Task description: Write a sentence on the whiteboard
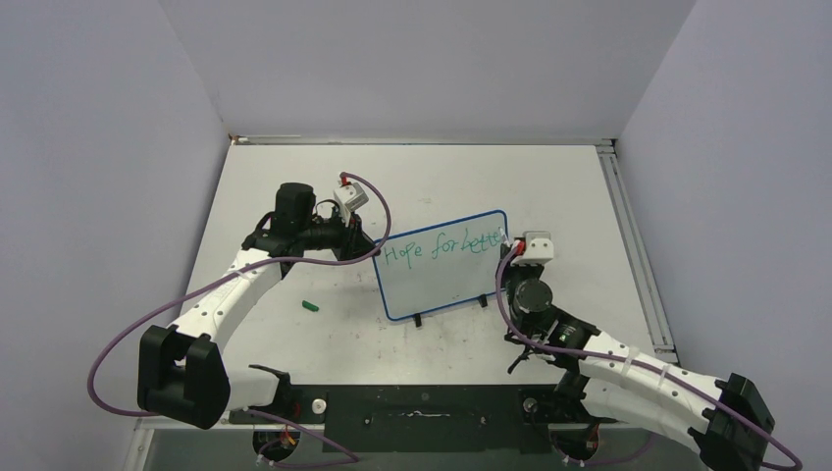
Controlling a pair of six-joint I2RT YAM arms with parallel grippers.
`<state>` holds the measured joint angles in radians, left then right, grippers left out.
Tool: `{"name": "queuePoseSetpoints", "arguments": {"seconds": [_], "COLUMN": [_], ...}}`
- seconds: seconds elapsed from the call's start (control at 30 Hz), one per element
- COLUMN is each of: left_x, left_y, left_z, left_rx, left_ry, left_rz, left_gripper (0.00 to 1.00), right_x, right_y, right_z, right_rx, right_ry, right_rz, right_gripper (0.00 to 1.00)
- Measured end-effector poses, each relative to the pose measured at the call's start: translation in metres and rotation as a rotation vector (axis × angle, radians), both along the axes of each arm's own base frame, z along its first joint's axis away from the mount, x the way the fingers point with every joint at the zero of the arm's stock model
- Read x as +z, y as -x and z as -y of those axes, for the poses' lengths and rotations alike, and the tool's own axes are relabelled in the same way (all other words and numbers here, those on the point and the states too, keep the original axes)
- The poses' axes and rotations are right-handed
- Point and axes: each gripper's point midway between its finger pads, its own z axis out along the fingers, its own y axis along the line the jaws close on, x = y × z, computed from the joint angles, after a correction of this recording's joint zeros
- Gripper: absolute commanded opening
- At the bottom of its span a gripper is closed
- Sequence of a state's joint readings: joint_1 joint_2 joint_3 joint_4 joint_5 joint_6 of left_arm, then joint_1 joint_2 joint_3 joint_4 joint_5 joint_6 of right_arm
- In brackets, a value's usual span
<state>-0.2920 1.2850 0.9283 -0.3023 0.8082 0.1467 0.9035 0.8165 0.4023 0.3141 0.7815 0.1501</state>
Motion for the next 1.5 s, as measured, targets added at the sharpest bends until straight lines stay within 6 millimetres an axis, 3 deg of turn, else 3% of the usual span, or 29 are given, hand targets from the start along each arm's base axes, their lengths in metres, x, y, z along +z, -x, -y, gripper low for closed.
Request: {"name": "queuePoseSetpoints", "arguments": {"seconds": [0.73,1.1,1.5], "left_x": [0.000,0.000,0.000], "left_y": [0.000,0.001,0.001], "left_z": [0.000,0.000,0.000], "left_rx": [-0.002,-0.003,-0.002], "left_ry": [0.001,0.002,0.001], "left_rz": [0.000,-0.001,-0.004], "left_gripper": [0.00,0.00,0.00], "right_x": [-0.029,-0.028,-0.008], "right_y": [0.011,0.006,-0.005], "right_z": [0.006,0.004,0.001], "right_rx": [-0.015,-0.012,-0.022], "right_ry": [-0.017,0.020,0.018], "right_rz": [-0.110,-0.097,-0.045], "right_gripper": [0.05,0.05,0.05]}}
